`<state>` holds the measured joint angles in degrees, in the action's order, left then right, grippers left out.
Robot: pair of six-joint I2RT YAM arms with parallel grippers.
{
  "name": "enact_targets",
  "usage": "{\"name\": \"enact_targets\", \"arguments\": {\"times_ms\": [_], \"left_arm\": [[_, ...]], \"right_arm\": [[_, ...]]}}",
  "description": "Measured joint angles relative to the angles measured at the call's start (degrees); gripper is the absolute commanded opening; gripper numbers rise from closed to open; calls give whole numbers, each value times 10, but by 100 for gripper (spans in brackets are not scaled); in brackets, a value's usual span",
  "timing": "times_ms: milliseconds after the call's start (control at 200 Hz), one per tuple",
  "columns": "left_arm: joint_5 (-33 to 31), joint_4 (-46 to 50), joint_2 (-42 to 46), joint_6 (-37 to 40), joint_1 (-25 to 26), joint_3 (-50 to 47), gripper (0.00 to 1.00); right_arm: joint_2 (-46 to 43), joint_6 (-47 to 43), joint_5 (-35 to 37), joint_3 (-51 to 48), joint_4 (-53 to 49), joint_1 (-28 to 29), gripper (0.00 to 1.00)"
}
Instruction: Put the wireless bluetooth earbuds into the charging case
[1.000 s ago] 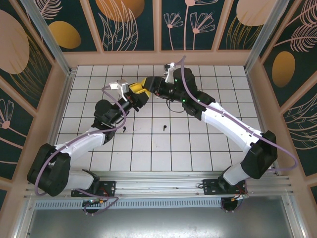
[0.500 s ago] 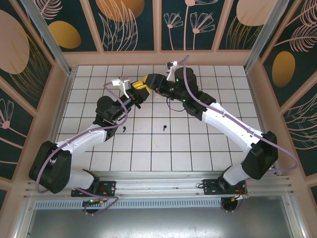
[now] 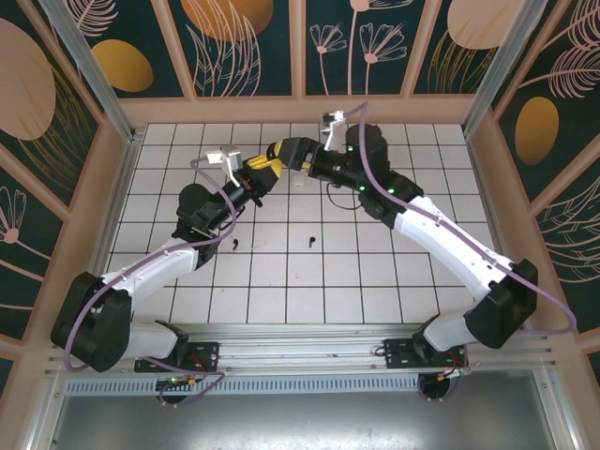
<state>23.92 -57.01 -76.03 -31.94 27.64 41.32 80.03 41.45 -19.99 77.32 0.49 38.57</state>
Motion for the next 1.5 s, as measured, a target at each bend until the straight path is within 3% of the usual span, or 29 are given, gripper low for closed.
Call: {"name": "enact_targets", "arguments": {"times_ms": [175,525,791,976,1276,1501], "left_arm": [[63,-46,4,-84,-29,-6,0],[171,-192,-18,-259,-38,-7,0],[216,-207,-18,-291,-38,-7,0],[226,-209,-17,-297,-37,-7,0],[232,-212,-11,-303,-38,-7,0],[237,-215,-9,-305,-38,-7,0]], "right_arm": [[-68,-8,-83,-47,65,-58,72],[-49,-10,-213,-77,153,-60,66],[-26,-6,-259,-80,205,-58,61],[-12,-3,-280,-82,237,-45,52],[-1,-2,-295,-92,252,-36,50],[4,4,-301,-97,264,-34,31]]}}
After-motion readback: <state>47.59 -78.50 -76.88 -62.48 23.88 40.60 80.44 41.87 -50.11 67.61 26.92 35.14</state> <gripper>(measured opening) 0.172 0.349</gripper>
